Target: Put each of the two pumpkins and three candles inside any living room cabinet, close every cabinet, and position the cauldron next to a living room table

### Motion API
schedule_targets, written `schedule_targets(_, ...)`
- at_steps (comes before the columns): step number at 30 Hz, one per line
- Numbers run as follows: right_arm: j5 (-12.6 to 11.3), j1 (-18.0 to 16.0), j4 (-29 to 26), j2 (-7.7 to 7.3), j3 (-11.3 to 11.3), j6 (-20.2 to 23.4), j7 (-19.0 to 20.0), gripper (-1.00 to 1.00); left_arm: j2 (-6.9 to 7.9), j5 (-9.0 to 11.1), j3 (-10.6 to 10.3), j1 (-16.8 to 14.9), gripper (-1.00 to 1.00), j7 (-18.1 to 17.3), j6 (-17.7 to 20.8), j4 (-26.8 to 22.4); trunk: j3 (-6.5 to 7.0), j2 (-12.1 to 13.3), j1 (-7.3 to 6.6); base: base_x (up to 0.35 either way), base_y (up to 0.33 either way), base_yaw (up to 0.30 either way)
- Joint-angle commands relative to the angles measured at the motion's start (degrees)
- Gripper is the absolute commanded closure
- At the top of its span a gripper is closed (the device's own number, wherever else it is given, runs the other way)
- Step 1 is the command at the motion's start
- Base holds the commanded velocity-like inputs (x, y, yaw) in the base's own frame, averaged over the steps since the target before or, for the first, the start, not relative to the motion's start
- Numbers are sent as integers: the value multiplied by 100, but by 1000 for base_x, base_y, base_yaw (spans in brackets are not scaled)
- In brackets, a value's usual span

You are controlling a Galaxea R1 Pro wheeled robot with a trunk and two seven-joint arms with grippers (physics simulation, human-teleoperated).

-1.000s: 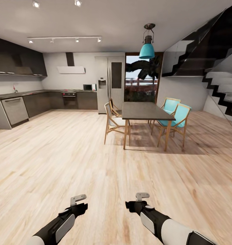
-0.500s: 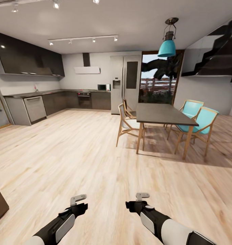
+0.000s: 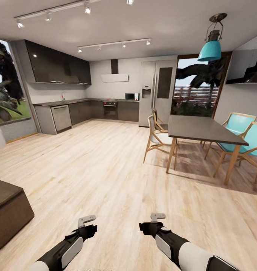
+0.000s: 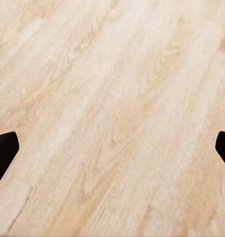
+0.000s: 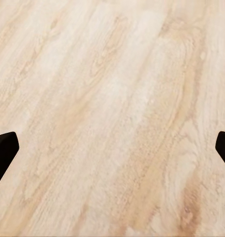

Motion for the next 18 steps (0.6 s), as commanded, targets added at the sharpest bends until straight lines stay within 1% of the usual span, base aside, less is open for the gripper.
schedule_targets(1, -51, -4, -2, 0, 48, -16, -25, -100, 8, 40, -46, -5, -100, 51, 13, -15, -6, -3, -1, 0, 0, 291)
schedule_targets(18, -51, -4, -2, 0, 51, -23, -25, -100, 8, 40, -46, -7, -100, 53, 13, -15, -6, -3, -1, 0, 0, 291)
